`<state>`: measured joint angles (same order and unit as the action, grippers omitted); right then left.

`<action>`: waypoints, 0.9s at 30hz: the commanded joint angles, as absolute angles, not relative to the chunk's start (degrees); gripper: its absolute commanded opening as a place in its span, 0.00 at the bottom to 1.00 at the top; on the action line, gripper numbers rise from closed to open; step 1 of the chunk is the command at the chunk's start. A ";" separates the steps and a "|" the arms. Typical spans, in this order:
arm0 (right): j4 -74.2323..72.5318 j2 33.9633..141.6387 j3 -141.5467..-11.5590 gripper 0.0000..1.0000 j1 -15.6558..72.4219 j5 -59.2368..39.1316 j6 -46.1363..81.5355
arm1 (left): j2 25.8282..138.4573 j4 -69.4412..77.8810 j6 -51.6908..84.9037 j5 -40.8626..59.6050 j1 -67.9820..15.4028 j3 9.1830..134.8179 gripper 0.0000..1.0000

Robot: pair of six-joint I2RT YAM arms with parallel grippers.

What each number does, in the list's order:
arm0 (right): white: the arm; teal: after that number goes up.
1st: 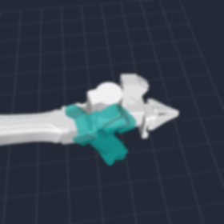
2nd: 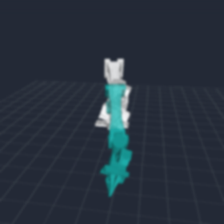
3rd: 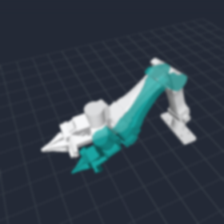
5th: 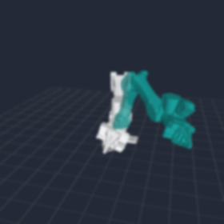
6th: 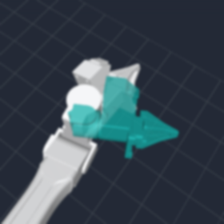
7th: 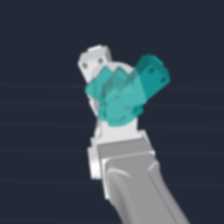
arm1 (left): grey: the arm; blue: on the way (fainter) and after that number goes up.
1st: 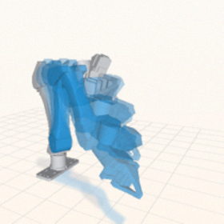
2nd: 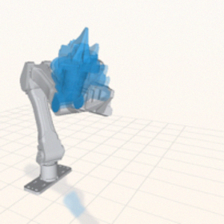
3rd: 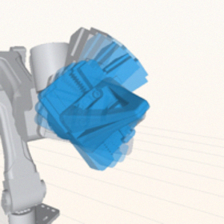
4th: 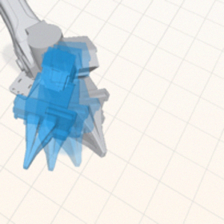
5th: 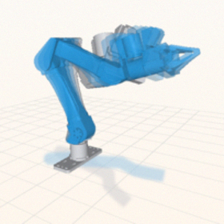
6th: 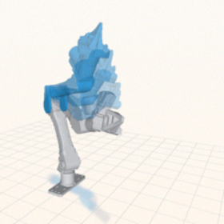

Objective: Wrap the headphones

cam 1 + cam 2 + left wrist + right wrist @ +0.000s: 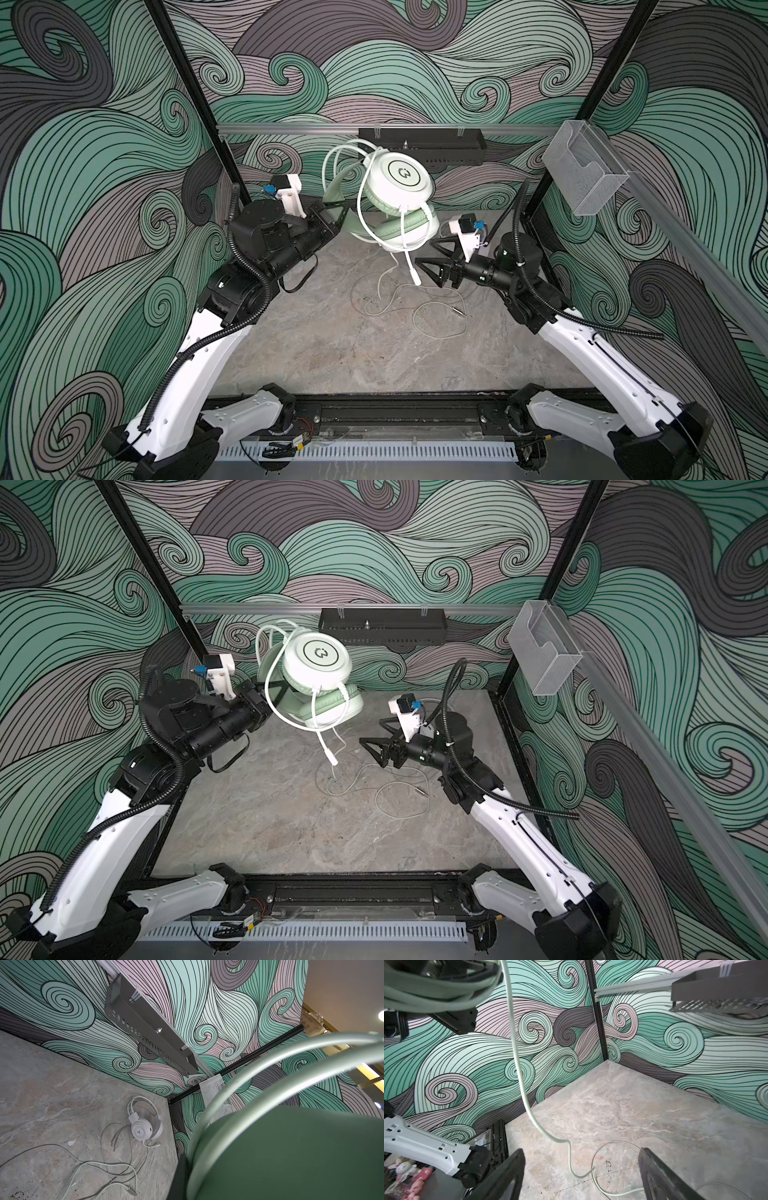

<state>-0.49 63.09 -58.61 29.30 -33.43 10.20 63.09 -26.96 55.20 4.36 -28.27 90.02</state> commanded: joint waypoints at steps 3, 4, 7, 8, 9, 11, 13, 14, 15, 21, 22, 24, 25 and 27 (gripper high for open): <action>-8.67 65.17 -57.34 0.86 30.26 -39.37 15.44 | 63.10 -25.75 57.56 2.31 -28.39 94.30 0.00; -8.84 65.53 -57.37 0.86 30.41 -39.95 15.70 | 63.11 -25.91 57.65 2.13 -28.39 94.24 0.00; -10.61 66.93 -56.59 0.86 31.40 -39.94 16.59 | 63.50 -25.75 57.88 2.19 -28.39 94.22 0.00; -12.09 67.67 -56.17 0.86 31.71 -39.95 17.14 | 63.63 -25.53 57.98 2.20 -28.41 94.22 0.00; -13.10 68.49 -55.98 0.86 32.09 -40.18 17.66 | 63.75 -25.44 58.20 2.24 -28.39 94.22 0.00; -14.39 70.48 -56.28 0.86 33.07 -40.98 18.19 | 64.11 -25.08 58.59 2.24 -28.39 94.31 0.00; -15.60 72.15 -56.34 0.86 34.03 -41.24 18.39 | 64.42 -25.00 58.71 2.29 -28.39 94.55 0.00; -16.58 73.10 -56.04 0.86 34.34 -41.63 18.77 | 64.58 -25.01 58.71 2.21 -28.39 94.65 0.00; -17.22 73.87 -55.93 0.86 34.65 -41.94 19.01 | 64.68 -24.88 58.71 2.24 -28.39 94.66 0.00; -19.51 77.55 -55.27 0.86 35.71 -42.11 19.72 | 65.21 -24.56 58.95 2.55 -28.39 95.19 0.00; -20.23 78.49 -55.16 0.86 35.87 -41.97 20.00 | 65.30 -24.32 59.13 2.68 -28.39 95.19 0.00; -23.05 80.38 -54.59 0.86 35.95 -41.84 21.53 | 65.63 -24.00 59.43 2.90 -28.39 95.53 0.00; -24.81 81.63 -54.26 0.86 35.88 -42.08 22.67 | 65.80 -23.91 59.75 3.12 -28.39 95.75 0.00; -28.10 84.10 -53.88 0.86 35.95 -42.63 24.90 | 66.13 -23.77 60.26 3.30 -28.39 96.10 0.00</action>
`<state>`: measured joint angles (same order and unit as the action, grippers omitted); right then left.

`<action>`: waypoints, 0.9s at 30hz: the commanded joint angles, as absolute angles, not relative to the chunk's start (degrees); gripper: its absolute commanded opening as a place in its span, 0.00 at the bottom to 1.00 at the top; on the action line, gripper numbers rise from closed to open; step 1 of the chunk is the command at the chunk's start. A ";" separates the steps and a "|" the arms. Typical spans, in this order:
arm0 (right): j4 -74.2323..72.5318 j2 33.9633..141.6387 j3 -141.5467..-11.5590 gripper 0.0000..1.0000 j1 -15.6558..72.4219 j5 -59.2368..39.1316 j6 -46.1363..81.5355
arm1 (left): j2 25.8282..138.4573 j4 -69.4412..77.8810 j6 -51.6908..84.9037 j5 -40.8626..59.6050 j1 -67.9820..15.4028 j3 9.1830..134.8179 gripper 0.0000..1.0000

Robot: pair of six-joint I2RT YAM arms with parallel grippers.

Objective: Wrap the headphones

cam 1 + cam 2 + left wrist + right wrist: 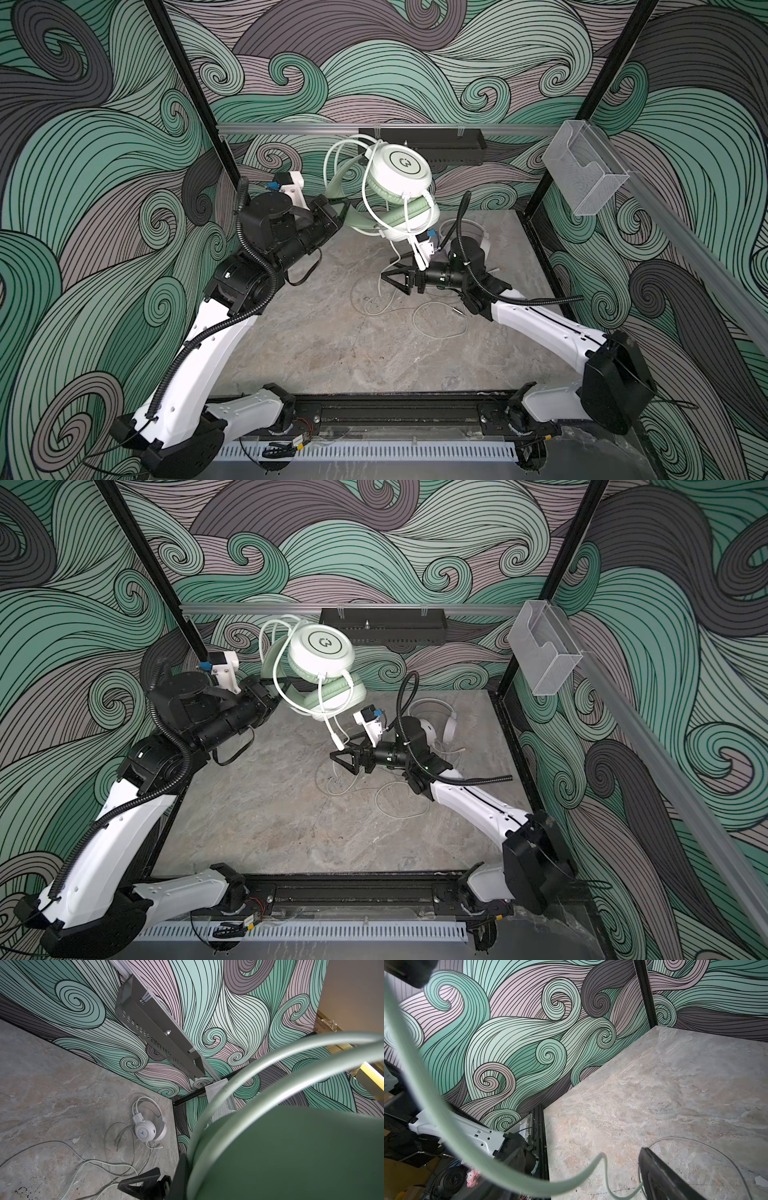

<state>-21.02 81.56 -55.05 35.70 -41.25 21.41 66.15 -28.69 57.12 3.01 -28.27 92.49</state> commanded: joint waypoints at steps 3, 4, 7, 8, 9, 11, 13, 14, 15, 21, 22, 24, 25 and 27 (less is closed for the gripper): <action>-31.62 87.70 -53.52 0.86 36.14 -43.09 26.96 | 66.44 -23.21 60.81 3.57 -28.39 96.39 0.00; -32.47 88.77 -53.56 0.86 36.29 -43.53 27.45 | 66.52 -22.91 60.97 3.52 -28.39 96.42 0.00; -34.91 91.08 -53.58 0.86 36.86 -43.75 29.21 | 66.62 -22.51 61.47 3.78 -28.39 96.51 0.00; -36.03 91.92 -53.72 0.86 37.07 -43.82 29.97 | 66.61 -22.43 61.67 3.86 -28.39 96.37 0.00; -36.59 92.71 -54.02 0.86 37.33 -44.06 30.31 | 66.64 -22.26 61.83 3.87 -28.39 96.33 0.00; -36.64 94.08 -54.84 0.86 38.09 -44.39 30.26 | 66.71 -22.15 62.14 3.88 -28.39 96.20 0.00; -37.00 95.11 -55.55 0.86 38.63 -44.68 30.31 | 66.62 -22.02 62.30 3.91 -28.39 95.97 0.00; -37.10 95.62 -56.00 0.85 38.82 -45.03 30.48 | 66.62 -21.98 62.39 3.82 -28.39 95.89 0.00; -36.90 96.02 -56.40 0.85 39.00 -45.23 30.52 | 66.62 -21.89 62.38 3.80 -28.39 95.80 0.00; -37.09 98.35 -58.06 0.79 39.38 -46.04 31.05 | 66.18 -21.80 62.52 3.27 -28.39 95.19 0.00; -37.59 98.88 -57.93 0.76 39.38 -46.21 31.44 | 66.18 -21.79 62.53 3.25 -28.39 95.19 0.00; -38.39 99.64 -57.67 0.70 39.45 -46.70 31.87 | 66.23 -21.64 62.63 3.10 -28.39 95.27 0.00; -38.49 99.84 -57.51 0.67 39.48 -46.78 31.74 | 66.27 -21.67 62.74 3.14 -28.39 95.36 0.00; -38.20 100.36 -57.57 0.62 39.56 -47.05 31.41 | 66.37 -21.57 62.92 3.33 -28.39 95.38 0.00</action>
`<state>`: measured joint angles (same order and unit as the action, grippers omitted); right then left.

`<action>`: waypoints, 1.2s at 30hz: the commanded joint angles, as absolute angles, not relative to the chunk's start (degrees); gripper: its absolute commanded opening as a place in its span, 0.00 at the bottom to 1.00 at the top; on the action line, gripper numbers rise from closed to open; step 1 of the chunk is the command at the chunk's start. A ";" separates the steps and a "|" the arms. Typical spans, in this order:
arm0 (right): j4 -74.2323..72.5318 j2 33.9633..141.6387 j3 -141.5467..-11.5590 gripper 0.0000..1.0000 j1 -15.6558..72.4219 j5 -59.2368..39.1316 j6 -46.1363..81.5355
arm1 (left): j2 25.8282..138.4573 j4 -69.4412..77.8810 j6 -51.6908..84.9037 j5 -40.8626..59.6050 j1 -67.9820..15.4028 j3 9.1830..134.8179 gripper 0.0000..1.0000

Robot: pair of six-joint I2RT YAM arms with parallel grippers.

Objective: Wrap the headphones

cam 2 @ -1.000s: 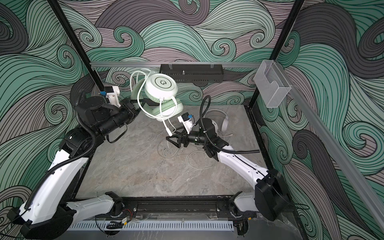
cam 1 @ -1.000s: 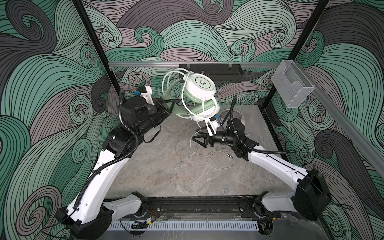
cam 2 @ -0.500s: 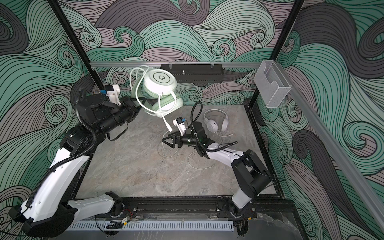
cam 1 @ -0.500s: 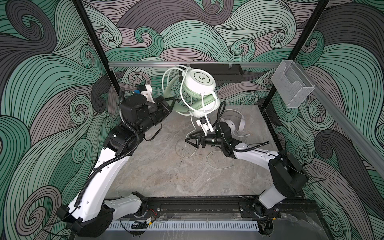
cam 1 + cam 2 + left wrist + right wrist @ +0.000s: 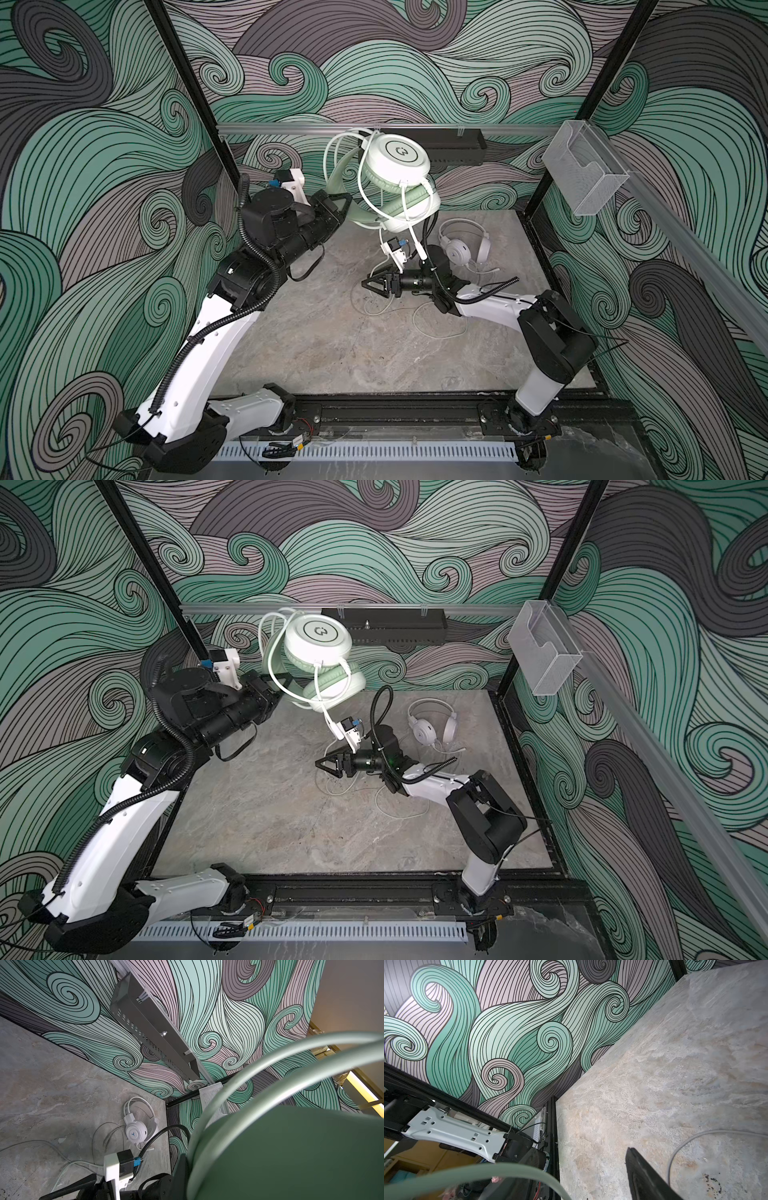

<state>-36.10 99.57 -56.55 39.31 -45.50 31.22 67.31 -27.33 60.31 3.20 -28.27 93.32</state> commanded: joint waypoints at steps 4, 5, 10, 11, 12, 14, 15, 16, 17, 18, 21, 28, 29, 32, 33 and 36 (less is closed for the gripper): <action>-38.20 101.51 -57.93 0.58 39.74 -47.37 31.30 | 66.10 -21.45 63.10 3.28 -28.39 94.85 0.00; -38.18 101.74 -58.05 0.57 39.81 -47.48 31.33 | 66.02 -21.55 63.11 3.19 -28.39 94.70 0.00; -37.42 102.01 -57.76 0.41 40.01 -48.33 30.97 | 65.70 -21.81 63.10 2.36 -28.40 94.24 0.00; -36.84 101.71 -57.54 0.36 39.99 -48.42 30.62 | 65.65 -21.81 63.14 2.05 -28.31 94.14 0.00; -36.36 101.41 -57.35 0.30 39.99 -48.43 30.15 | 65.57 -21.76 63.19 1.87 -28.30 94.00 0.00; -33.30 100.62 -57.25 0.17 40.10 -48.50 28.32 | 65.57 -21.89 63.28 1.39 -28.30 93.94 0.00; -30.90 100.05 -57.43 0.13 40.09 -48.81 26.82 | 65.48 -22.31 63.44 1.04 -28.21 93.95 0.00; -28.06 99.01 -57.38 0.08 40.24 -48.28 25.00 | 65.33 -22.74 63.61 0.36 -28.13 93.83 0.00; -25.49 98.07 -57.18 0.04 40.25 -47.67 23.63 | 65.03 -23.07 63.76 -0.22 -28.05 93.64 0.00; -23.03 96.86 -56.89 0.00 40.38 -47.07 21.85 | 64.66 -23.48 63.84 -1.33 -27.99 93.29 0.00; -14.82 93.01 -56.03 0.00 40.56 -44.74 17.11 | 63.43 -24.62 64.22 -4.97 -27.79 92.10 0.00; 8.47 82.90 -57.32 0.00 43.51 -34.28 2.84 | 63.43 -24.09 64.12 -9.76 -26.76 90.66 0.00; 10.57 81.65 -57.53 0.00 44.12 -33.20 1.52 | 63.53 -23.95 64.04 -10.09 -26.60 90.47 0.00; 17.17 78.35 -58.72 0.00 46.77 -29.02 -1.72 | 64.05 -22.94 64.28 -10.01 -25.69 89.83 0.00; 19.10 77.42 -59.17 0.00 47.84 -27.85 -2.65 | 64.21 -23.01 64.24 -10.34 -25.60 89.87 0.00; 25.23 75.17 -60.61 0.00 51.36 -23.80 -4.92 | 64.84 -23.19 63.47 -11.29 -25.34 89.74 0.00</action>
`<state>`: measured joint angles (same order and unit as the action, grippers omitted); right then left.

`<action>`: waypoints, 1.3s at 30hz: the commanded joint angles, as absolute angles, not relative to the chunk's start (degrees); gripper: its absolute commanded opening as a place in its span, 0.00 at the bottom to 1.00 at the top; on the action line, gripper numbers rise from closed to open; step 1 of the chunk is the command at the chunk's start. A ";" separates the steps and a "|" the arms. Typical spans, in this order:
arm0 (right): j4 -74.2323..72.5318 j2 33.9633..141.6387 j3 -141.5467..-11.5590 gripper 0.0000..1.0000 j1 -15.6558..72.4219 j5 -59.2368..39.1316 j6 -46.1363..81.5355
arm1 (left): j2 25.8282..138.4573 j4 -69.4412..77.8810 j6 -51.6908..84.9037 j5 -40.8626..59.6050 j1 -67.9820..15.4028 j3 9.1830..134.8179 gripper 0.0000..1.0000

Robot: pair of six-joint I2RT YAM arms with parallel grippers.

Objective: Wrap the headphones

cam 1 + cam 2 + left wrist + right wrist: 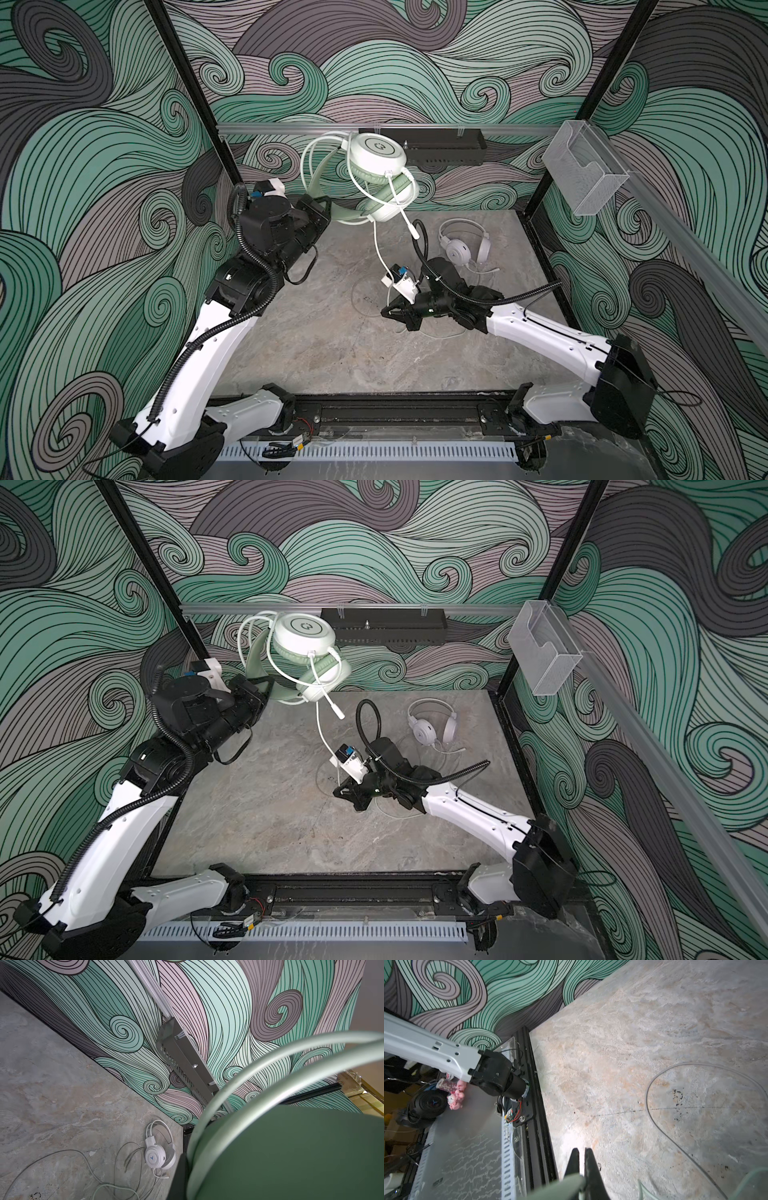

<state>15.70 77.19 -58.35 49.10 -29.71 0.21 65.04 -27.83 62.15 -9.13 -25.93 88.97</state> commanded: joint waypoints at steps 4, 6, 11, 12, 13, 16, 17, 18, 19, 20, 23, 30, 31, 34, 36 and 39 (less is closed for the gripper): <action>30.80 72.00 -62.19 0.00 54.84 -18.61 -6.71 | 65.65 -25.01 59.12 -14.16 -24.64 89.94 0.00; 33.13 70.78 -63.42 0.00 55.99 -16.79 -7.41 | 66.03 -25.59 56.88 -15.65 -23.97 89.63 0.00; 39.23 69.64 -67.86 0.00 58.65 -11.20 -9.75 | 67.24 -26.16 52.53 -19.30 -23.09 89.36 0.00; 40.51 69.78 -68.85 0.00 59.19 -10.12 -10.24 | 67.64 -26.51 51.99 -19.91 -23.03 89.53 0.00; 41.33 69.76 -69.59 0.00 59.76 -9.23 -10.60 | 68.00 -26.69 51.90 -20.20 -23.03 89.57 0.00; 43.70 70.18 -71.70 0.00 61.50 -6.56 -11.43 | 69.01 -26.25 52.23 -20.07 -22.86 89.22 0.00; 44.31 70.51 -72.29 0.00 62.15 -5.49 -11.75 | 69.27 -26.05 52.53 -19.96 -22.84 89.06 0.00; 45.14 70.95 -72.98 0.00 62.99 -4.18 -12.39 | 69.71 -26.04 52.91 -19.86 -22.82 89.03 0.00; 45.80 71.47 -73.80 0.00 63.85 -2.83 -12.83 | 70.02 -26.02 53.31 -19.82 -22.80 88.91 0.00; 46.30 71.92 -74.42 0.00 64.52 -2.01 -13.12 | 70.44 -25.93 53.50 -19.80 -22.84 88.86 0.00; 47.90 73.10 -77.10 0.00 66.48 0.60 -14.32 | 71.40 -25.94 53.51 -20.32 -22.82 88.47 0.00; 53.69 75.77 -87.18 0.00 68.51 5.12 -16.09 | 72.06 -26.28 46.60 -26.44 -22.89 85.37 0.00; 54.68 76.33 -88.68 0.00 68.62 5.56 -16.19 | 72.10 -26.36 45.51 -27.30 -22.98 84.82 0.00; 58.12 78.54 -93.79 0.00 68.97 7.16 -16.92 | 72.45 -26.21 42.15 -29.78 -23.33 83.27 0.00; 60.44 80.22 -97.29 0.00 68.99 8.30 -17.05 | 73.01 -26.28 38.56 -32.19 -24.61 82.77 0.00; 63.18 82.01 -101.19 0.00 68.99 10.63 -17.44 | 72.94 -26.06 34.12 -34.86 -26.05 81.28 0.00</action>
